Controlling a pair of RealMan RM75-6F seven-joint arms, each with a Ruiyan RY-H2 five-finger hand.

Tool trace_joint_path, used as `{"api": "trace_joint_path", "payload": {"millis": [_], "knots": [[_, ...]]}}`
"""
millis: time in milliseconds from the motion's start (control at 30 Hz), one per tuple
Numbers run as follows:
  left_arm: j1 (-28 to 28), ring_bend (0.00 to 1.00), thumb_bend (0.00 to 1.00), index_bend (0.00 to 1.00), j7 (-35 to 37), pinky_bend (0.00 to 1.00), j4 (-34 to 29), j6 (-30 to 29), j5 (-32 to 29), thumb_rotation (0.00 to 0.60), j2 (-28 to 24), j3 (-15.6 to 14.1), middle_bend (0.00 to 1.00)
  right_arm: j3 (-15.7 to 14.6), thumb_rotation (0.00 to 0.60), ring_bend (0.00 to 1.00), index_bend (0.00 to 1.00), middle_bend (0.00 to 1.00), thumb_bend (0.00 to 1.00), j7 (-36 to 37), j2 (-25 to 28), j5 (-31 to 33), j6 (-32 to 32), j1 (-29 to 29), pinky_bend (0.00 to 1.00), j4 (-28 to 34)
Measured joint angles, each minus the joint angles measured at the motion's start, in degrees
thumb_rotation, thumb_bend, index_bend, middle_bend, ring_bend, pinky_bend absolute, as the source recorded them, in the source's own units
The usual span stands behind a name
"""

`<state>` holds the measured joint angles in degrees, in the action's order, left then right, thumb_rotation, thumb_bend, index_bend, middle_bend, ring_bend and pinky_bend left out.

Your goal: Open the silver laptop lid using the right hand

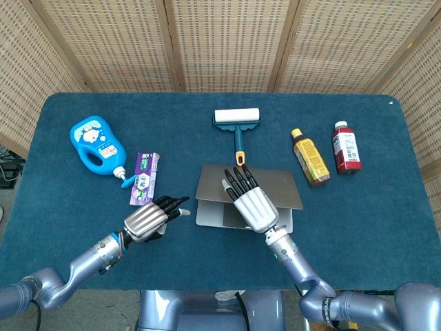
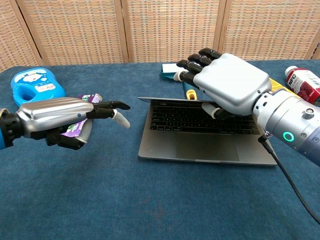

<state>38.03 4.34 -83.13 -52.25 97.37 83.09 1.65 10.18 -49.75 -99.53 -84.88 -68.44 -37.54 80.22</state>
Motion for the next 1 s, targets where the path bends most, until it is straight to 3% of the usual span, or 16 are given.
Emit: {"api": "trace_joint_path", "payload": {"millis": [533,1000], "knots": [[5.3,0.17,1.00,0.25,-9.4,0.09,6.4,6.4,-7.8,0.600,11.1,2.1,0.04,-0.2,0.600,0.05,0.16,0.12,0.64,0.0,-0.5,-0.1,-0.2,-1.0,0.10,-0.5],[7.3,0.17,1.00,0.26,-10.1,0.09,10.2,7.9,-10.8,0.600,14.5,1.9,0.04,-0.1,0.600,0.05,0.16,0.12,0.64,1.2,0.4,0.4,-0.2,-1.2,0.10,-0.2]]}}
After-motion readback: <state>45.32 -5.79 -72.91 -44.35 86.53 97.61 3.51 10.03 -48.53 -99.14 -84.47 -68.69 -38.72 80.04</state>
